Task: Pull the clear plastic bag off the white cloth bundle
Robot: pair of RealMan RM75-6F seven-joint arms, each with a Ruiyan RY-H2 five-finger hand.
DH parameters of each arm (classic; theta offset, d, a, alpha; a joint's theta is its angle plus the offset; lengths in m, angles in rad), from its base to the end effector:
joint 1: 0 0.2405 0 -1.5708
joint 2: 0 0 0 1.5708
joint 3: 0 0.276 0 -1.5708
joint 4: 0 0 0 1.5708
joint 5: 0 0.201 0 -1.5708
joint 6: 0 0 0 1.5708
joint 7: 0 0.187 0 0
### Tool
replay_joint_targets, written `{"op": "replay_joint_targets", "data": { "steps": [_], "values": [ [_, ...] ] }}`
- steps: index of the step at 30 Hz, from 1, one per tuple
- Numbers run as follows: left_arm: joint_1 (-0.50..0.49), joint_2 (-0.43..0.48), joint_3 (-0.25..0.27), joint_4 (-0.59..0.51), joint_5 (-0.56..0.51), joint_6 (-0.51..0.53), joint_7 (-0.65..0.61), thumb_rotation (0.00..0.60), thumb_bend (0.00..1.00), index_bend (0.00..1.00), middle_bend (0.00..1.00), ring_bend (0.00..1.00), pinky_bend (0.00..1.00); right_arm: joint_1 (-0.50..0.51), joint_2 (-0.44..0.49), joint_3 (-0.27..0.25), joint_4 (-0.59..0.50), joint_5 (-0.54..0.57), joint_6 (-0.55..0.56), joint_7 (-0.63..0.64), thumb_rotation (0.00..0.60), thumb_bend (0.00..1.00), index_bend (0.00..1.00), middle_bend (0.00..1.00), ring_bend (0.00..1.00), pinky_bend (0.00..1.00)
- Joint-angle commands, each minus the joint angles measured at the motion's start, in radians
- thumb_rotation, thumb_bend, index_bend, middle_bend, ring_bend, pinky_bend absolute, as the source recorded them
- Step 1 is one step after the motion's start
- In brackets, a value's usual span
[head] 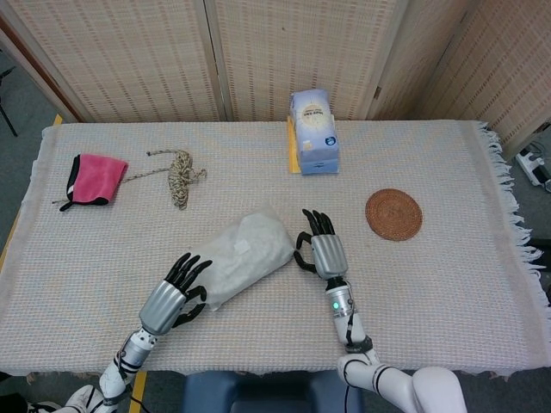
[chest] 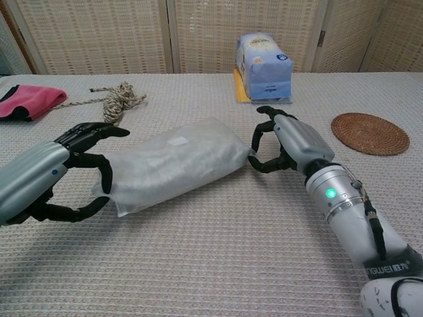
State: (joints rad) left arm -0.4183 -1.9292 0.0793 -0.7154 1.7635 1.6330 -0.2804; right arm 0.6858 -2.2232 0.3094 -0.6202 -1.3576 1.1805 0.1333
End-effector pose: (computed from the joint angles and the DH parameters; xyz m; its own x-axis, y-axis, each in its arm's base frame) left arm -0.2162 0.2828 -0.0530 0.2160 -0.0291 0.9760 0.7713 -0.6078 -0.1889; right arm -0.1590 -0.3887 -0.1307 0.0900 -0.0686 0.9936 -0.9766 -0.2016 0.0745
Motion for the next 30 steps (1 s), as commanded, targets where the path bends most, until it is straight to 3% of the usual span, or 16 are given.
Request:
{"op": "replay_joint_targets", "data": {
  "steps": [1, 15, 30],
  "values": [
    [0.0, 0.002, -0.001, 0.001, -0.001, 0.0, -0.003, 0.6, 0.49, 0.76, 0.15, 0.0, 0.0, 0.008, -0.003, 0.005, 0.011, 0.005, -0.006, 0.011, 0.6, 0.42, 0.61, 0.08, 0.0, 0.0],
    [-0.001, 0.021, -0.01, 0.007, -0.004, 0.018, -0.017, 0.6, 0.49, 0.76, 0.15, 0.0, 0.0, 0.014, 0.018, 0.011, 0.03, 0.013, 0.01, 0.019, 0.6, 0.52, 0.68, 0.12, 0.0, 0.0],
    [0.027, 0.14, -0.066, 0.077, -0.066, 0.059, -0.027, 0.6, 0.49, 0.75, 0.15, 0.0, 0.0, -0.041, 0.202, 0.053, -0.076, 0.057, 0.055, -0.038, 0.6, 0.53, 0.69, 0.13, 0.0, 0.0]
  ]
}}
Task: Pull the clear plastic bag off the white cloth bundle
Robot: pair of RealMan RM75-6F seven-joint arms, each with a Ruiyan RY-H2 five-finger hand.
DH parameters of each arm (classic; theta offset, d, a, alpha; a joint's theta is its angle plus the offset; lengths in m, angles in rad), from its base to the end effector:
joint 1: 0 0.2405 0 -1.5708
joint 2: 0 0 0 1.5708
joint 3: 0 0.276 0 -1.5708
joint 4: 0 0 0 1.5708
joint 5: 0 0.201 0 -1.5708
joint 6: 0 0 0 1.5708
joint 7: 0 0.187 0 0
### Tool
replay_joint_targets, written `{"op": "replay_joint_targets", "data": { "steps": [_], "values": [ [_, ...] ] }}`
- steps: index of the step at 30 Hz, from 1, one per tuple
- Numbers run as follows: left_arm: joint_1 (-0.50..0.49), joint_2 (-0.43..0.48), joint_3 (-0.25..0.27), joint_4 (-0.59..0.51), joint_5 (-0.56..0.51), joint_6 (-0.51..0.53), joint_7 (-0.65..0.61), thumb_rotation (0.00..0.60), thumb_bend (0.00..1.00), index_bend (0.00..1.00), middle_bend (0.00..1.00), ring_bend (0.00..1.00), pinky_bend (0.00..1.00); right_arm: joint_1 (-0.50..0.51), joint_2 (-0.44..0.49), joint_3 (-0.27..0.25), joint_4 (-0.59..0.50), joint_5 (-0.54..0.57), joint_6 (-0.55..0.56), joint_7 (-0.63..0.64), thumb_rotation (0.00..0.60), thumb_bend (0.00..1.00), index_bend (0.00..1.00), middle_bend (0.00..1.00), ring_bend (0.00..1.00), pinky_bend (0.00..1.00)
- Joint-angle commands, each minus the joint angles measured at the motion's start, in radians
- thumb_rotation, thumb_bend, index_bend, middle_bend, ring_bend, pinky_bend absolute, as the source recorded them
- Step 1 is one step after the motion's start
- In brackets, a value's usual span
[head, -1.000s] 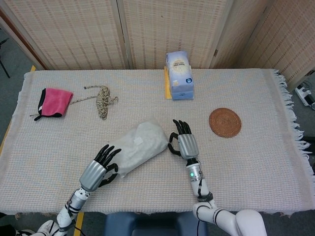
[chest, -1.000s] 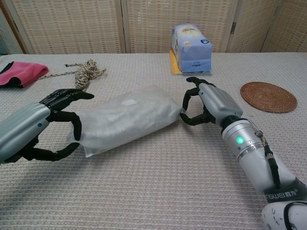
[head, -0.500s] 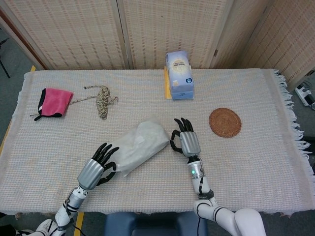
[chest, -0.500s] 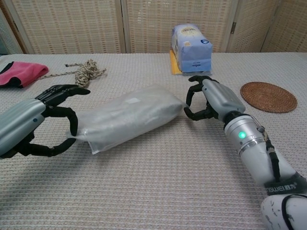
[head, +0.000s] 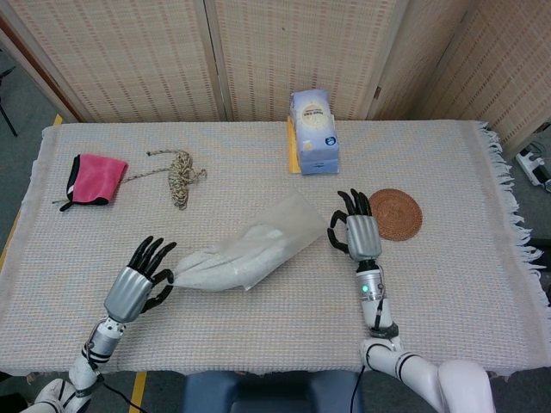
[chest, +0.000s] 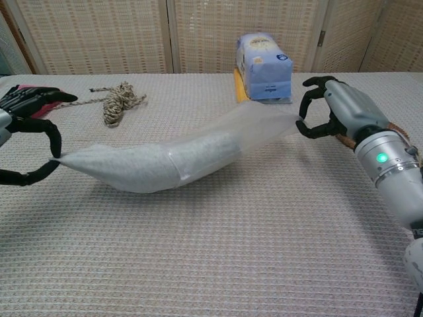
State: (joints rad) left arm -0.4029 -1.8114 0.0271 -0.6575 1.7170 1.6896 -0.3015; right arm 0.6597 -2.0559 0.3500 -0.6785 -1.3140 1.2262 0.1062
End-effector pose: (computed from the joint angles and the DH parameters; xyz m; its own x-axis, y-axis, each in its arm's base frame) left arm -0.2579 0.3057 0.0132 0.3017 -0.1790 0.9364 0.7698 -0.5337 -0.3500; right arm -0.2069 -0.4197 -0.0544 0.1527 0.0826 0.9848 -0.9790 -0.1233 0.1621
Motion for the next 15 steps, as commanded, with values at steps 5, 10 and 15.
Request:
{"op": "replay_joint_targets", "data": {
  "steps": [5, 10, 15],
  "values": [
    [0.034, 0.065, -0.046, 0.05, -0.074, -0.015, -0.024, 0.6, 0.49, 0.75, 0.15, 0.0, 0.0, -0.043, 0.095, 0.033, -0.046, 0.039, 0.022, 0.017, 0.6, 0.53, 0.69, 0.13, 0.0, 0.0],
    [0.046, 0.086, -0.064, 0.044, -0.109, -0.041, -0.046, 0.6, 0.49, 0.75, 0.15, 0.0, 0.0, -0.061, 0.132, 0.042, -0.058, 0.055, 0.032, 0.026, 0.6, 0.54, 0.69, 0.14, 0.0, 0.0],
    [0.039, 0.131, -0.041, -0.071, -0.126, -0.165, -0.069, 0.6, 0.23, 0.17, 0.03, 0.0, 0.0, -0.097, 0.199, -0.013, -0.135, 0.043, -0.007, -0.018, 0.6, 0.49, 0.4, 0.06, 0.0, 0.0]
  ]
}}
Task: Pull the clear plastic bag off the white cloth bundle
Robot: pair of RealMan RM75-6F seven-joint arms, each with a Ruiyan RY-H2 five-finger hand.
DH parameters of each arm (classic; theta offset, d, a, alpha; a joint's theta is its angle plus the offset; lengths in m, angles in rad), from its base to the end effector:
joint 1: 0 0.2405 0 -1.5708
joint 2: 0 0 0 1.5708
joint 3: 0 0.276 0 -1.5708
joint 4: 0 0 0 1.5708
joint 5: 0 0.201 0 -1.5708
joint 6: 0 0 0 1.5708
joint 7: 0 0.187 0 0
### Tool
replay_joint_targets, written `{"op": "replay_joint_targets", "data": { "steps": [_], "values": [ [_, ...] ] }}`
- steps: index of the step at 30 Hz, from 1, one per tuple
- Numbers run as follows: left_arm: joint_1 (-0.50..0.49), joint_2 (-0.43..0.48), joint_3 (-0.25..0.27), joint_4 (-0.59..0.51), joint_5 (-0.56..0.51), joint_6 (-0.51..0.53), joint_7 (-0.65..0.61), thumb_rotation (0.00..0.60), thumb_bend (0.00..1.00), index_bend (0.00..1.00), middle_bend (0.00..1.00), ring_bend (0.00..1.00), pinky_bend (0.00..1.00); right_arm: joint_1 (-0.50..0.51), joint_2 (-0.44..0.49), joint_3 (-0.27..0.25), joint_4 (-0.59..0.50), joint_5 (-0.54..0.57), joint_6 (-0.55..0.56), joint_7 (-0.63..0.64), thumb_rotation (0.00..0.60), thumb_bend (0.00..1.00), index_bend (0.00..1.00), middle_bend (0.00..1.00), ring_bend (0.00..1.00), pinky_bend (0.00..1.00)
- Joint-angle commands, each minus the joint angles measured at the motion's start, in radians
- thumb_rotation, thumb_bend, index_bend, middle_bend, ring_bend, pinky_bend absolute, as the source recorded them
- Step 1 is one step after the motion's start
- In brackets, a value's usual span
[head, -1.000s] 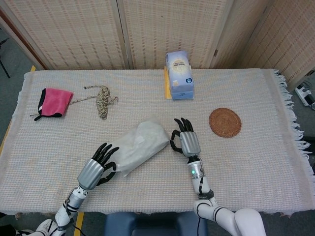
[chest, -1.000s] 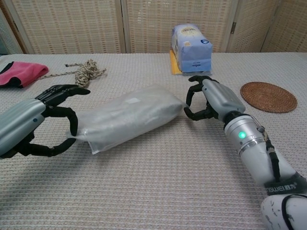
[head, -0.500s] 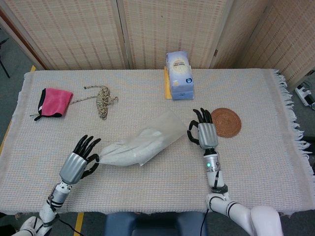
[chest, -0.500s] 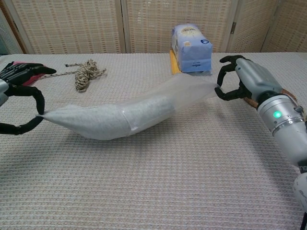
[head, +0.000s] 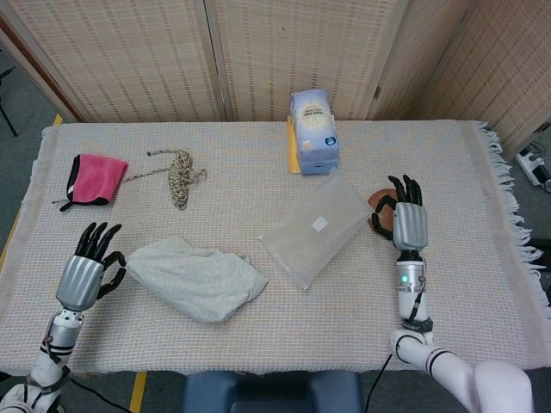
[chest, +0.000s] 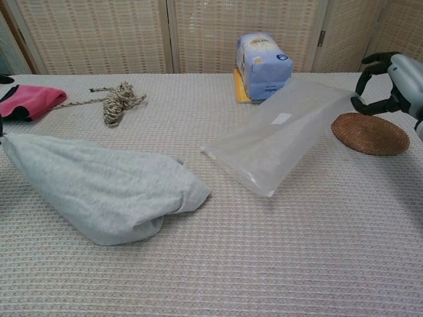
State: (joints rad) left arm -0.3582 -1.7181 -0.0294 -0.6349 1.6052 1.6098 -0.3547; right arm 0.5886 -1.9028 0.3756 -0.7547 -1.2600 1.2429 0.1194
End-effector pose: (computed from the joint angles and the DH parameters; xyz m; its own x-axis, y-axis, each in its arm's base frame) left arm -0.3142 0.3207 0.0644 0.3755 -0.1931 0.9065 0.8387 -0.3456 -0.4210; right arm -0.2619 -0.4249 0.0122 0.1727 0.1674 0.9706 -0.9842 -0.0106 0.1770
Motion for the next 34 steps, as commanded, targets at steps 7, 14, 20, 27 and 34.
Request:
{"op": "replay_joint_targets", "data": {
  "steps": [7, 14, 20, 27, 34],
  "values": [
    [-0.015, 0.256, 0.013, -0.482, -0.095, -0.259, 0.116, 0.6, 0.1, 0.0, 0.0, 0.0, 0.0, -0.149, 0.306, -0.176, -0.404, -0.119, 0.055, -0.192, 0.6, 0.23, 0.0, 0.0, 0.0, 0.0],
    [0.031, 0.518, 0.0, -0.888, -0.284, -0.364, 0.388, 0.6, 0.12, 0.06, 0.0, 0.0, 0.0, -0.323, 0.529, -0.283, -0.688, -0.167, 0.254, -0.531, 0.6, 0.2, 0.0, 0.0, 0.0, 0.0],
    [0.129, 0.571, 0.047, -0.998, -0.236, -0.207, 0.544, 0.6, 0.15, 0.15, 0.0, 0.0, 0.0, -0.426, 0.583, -0.323, -0.781, -0.149, 0.336, -0.558, 0.6, 0.2, 0.0, 0.0, 0.0, 0.0],
    [0.209, 0.518, 0.05, -0.935, -0.151, -0.048, 0.551, 0.6, 0.15, 0.14, 0.0, 0.0, 0.0, -0.457, 0.645, -0.322, -0.807, -0.163, 0.339, -0.434, 0.6, 0.2, 0.0, 0.0, 0.0, 0.0],
    [0.218, 0.535, 0.037, -0.931, -0.109, -0.029, 0.524, 0.6, 0.15, 0.14, 0.0, 0.0, 0.0, -0.48, 0.68, -0.311, -0.831, -0.174, 0.354, -0.388, 0.6, 0.2, 0.0, 0.0, 0.0, 0.0]
  ]
}}
